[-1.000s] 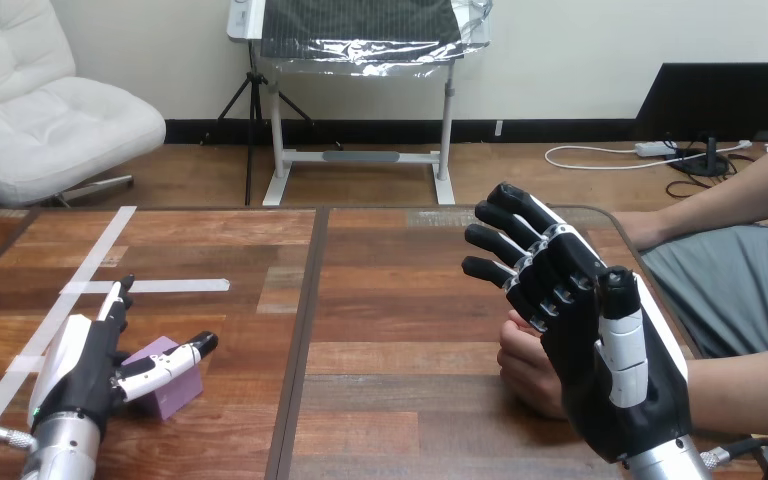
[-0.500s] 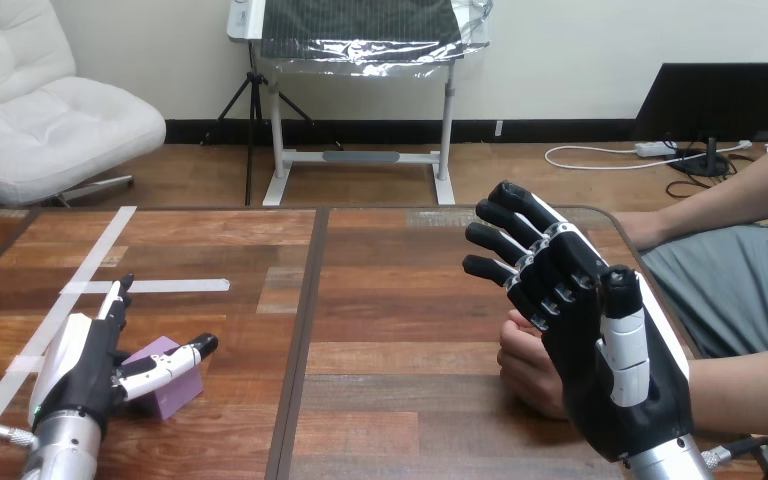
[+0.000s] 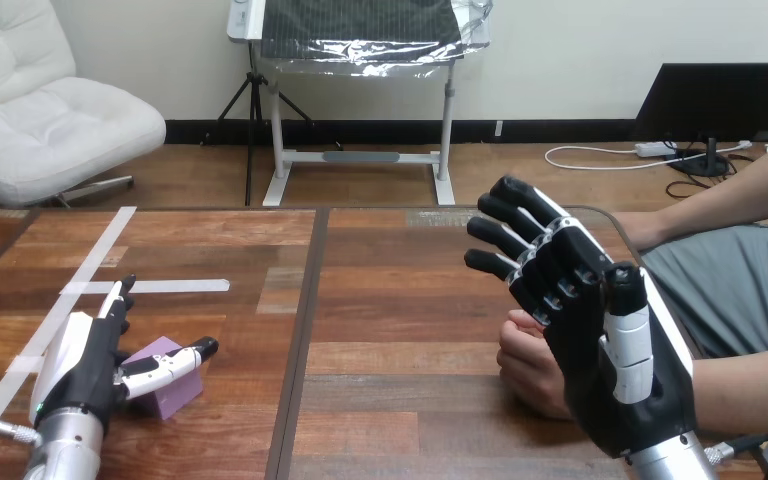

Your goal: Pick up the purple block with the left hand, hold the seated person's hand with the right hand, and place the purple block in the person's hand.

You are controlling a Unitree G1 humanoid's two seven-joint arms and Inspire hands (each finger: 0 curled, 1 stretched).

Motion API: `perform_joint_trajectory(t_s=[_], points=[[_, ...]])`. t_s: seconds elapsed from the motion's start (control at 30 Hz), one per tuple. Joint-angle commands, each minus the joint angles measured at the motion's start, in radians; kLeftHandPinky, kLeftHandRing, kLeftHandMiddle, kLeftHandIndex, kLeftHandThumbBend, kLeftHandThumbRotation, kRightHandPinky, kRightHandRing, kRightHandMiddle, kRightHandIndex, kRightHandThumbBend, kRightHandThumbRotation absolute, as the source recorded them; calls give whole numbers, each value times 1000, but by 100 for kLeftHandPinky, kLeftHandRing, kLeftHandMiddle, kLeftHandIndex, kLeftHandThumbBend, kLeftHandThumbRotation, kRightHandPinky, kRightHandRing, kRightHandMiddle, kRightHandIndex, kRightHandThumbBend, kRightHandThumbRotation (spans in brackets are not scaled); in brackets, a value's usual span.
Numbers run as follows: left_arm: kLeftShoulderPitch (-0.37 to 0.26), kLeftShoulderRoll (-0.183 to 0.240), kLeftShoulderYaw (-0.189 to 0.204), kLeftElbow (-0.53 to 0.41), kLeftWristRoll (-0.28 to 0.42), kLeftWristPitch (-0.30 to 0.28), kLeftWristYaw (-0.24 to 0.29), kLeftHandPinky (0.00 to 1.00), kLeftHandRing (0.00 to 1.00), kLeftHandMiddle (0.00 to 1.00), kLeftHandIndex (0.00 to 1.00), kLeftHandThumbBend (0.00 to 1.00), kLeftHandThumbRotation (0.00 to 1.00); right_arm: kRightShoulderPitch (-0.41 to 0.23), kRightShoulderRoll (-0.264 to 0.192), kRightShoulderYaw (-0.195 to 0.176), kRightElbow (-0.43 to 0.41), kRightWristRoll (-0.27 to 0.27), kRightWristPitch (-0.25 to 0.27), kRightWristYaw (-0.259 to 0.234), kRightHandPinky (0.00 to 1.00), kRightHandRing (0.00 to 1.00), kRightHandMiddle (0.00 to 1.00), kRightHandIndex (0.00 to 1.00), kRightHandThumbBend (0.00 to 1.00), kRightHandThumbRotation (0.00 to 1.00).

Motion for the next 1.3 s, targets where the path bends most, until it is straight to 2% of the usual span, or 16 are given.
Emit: perform_joint_trajectory(t_s=[0.0, 0.1, 0.5, 0.73, 0.97, 1.27], points=[[-35, 11, -24, -6, 16, 29, 2, 76, 90, 94, 96, 75, 35, -42, -3, -2, -45, 13, -6, 7, 82, 87, 88, 87, 88, 87], [-38, 18, -38, -2, 33, 36, 9, 76, 90, 93, 95, 76, 35, -42, -2, -3, -46, 6, -6, 2, 82, 87, 88, 88, 87, 87], [-42, 37, -93, -66, 117, 160, -1, 74, 89, 91, 90, 79, 38, -43, -1, -4, -47, 7, -2, 1, 81, 86, 88, 87, 88, 88], [-42, 49, -119, -114, 154, 217, -26, 74, 89, 90, 88, 80, 36, -43, -2, -3, -48, 7, 0, 3, 81, 86, 88, 87, 88, 88], [-40, 77, -157, -164, 208, 255, -61, 73, 88, 89, 87, 81, 40, -42, -3, -2, -49, 15, 4, 9, 81, 87, 88, 87, 88, 87], [-34, 96, -184, -237, 258, 309, -98, 72, 85, 87, 85, 85, 43, -39, 2, -2, -52, 10, 6, 3, 81, 87, 88, 87, 88, 87]])
